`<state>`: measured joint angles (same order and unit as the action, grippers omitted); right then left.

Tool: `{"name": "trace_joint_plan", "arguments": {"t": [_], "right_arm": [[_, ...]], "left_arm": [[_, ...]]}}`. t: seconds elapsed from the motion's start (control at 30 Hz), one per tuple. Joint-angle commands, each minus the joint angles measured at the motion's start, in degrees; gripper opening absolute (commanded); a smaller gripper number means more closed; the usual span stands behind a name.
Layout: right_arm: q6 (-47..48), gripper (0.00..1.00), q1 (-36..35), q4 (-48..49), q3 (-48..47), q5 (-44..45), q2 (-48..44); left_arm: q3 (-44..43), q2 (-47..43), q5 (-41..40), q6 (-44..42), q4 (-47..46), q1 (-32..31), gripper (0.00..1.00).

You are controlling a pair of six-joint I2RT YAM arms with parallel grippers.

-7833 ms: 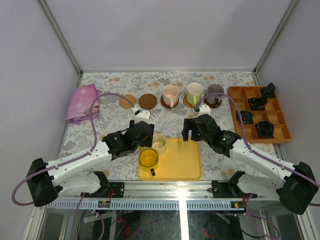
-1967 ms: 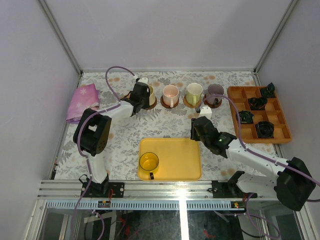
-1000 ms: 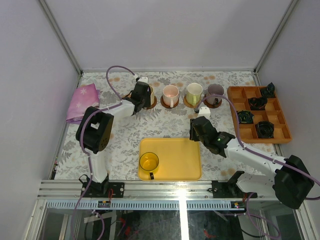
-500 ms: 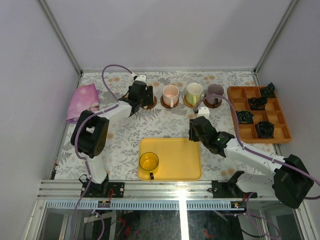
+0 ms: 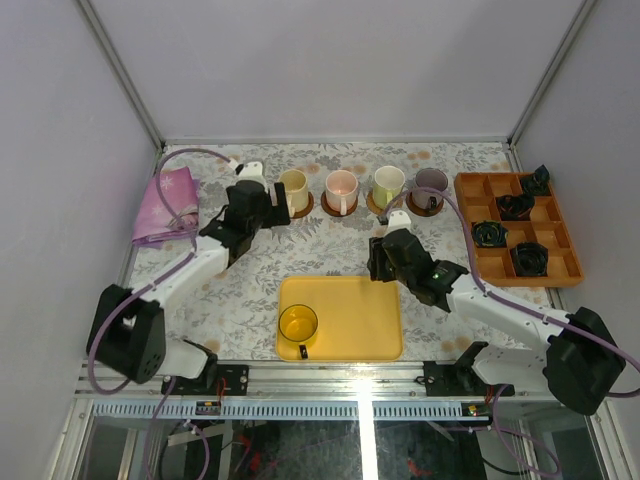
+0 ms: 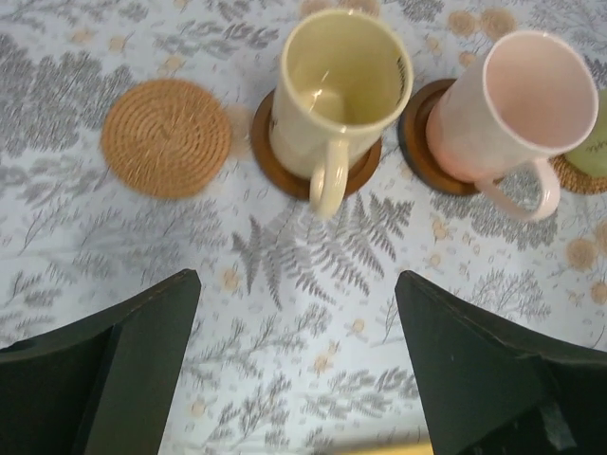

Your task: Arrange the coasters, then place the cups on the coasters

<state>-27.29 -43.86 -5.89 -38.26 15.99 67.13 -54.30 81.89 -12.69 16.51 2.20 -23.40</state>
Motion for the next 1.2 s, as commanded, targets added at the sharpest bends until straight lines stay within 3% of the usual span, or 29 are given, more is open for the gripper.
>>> {"name": "trace_joint_plan", "arguments": {"t": [0.0,0.2,0.33,0.67,1.17], "right_arm": [[8.4,0.50,-0.1,4.8,-5.4,-11.8,1.7],[14.6,0.60,-0.2,4.9,-8.9,-26.1,4.3],[17.0,0.63,-2.0,3.5,-11.4,-30.5,6.2],[24.1,0.66,-14.5,-3.6,-20.7,-25.2,15.3],[24.2,0.66,-19.8,-4.7,-25.9,-26.7,26.8]], "left_arm": [[6.9,-8.0,-4.6,4.0,5.9,-2.3,0.85],[13.6,-19.7,-6.2,10.1,12.5,-6.7,0.85],[16.8,-25.6,-8.3,14.3,16.4,-10.5,0.85],[14.9,-27.9,-23.4,25.4,31.5,-20.0,0.85],[17.6,-35.9,-26.5,29.1,31.9,-21.2,0.91]]}}
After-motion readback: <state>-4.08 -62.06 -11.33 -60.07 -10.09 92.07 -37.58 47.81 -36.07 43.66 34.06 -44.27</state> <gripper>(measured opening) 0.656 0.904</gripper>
